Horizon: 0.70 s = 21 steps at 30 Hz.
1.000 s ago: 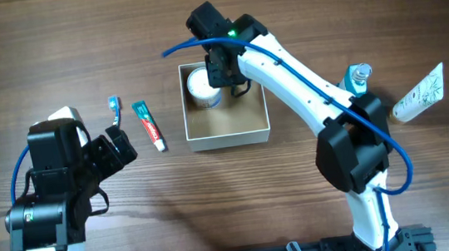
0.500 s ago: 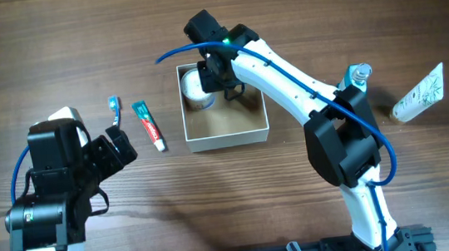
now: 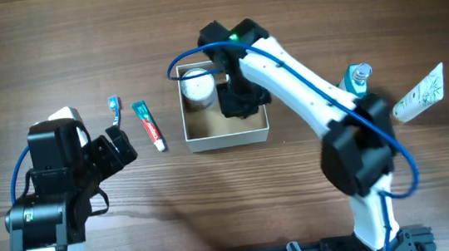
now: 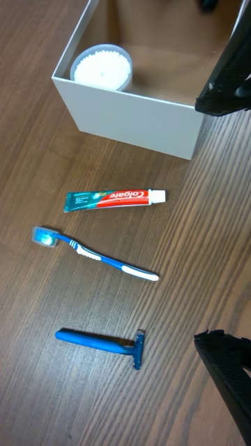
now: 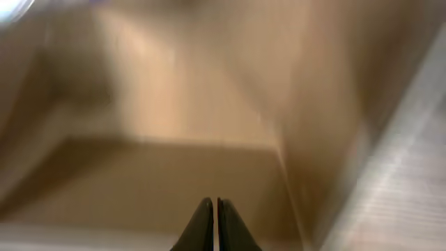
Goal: Pack container
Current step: 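Lower the tub into the box's left corner and open the right gripper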
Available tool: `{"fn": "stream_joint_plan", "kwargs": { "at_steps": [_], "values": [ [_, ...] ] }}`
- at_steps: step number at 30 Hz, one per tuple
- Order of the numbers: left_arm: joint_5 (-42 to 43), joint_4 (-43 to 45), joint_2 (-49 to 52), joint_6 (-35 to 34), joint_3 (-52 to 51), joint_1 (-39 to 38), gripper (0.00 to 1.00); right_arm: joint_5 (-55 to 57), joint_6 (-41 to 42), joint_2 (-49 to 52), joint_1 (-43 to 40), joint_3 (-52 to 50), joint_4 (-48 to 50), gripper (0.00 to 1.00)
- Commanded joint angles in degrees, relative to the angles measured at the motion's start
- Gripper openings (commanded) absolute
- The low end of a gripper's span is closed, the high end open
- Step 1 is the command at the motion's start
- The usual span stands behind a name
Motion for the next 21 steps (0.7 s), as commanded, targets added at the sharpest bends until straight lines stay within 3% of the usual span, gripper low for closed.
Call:
{"fn": "stream_joint_plan", "kwargs": {
  "at_steps": [1, 11, 21],
  "values": [
    [0.70, 0.15, -0.09, -0.94, 1.11, -0.26, 1.00, -1.92, -0.96, -4.15, 0.57, 0.50, -1.97, 0.05],
    [0.70, -0.09, -0.09, -0.94, 1.11, -0.26, 1.00, -5.75, -2.34, -4.11, 3.17, -0.85, 4.37, 0.05],
    [0.70, -0.07, -0.09, -0.94, 1.11, -0.26, 1.00, -12.07, -3.37, -4.11, 3.17, -13.64, 13.22, 0.04]
  ]
}}
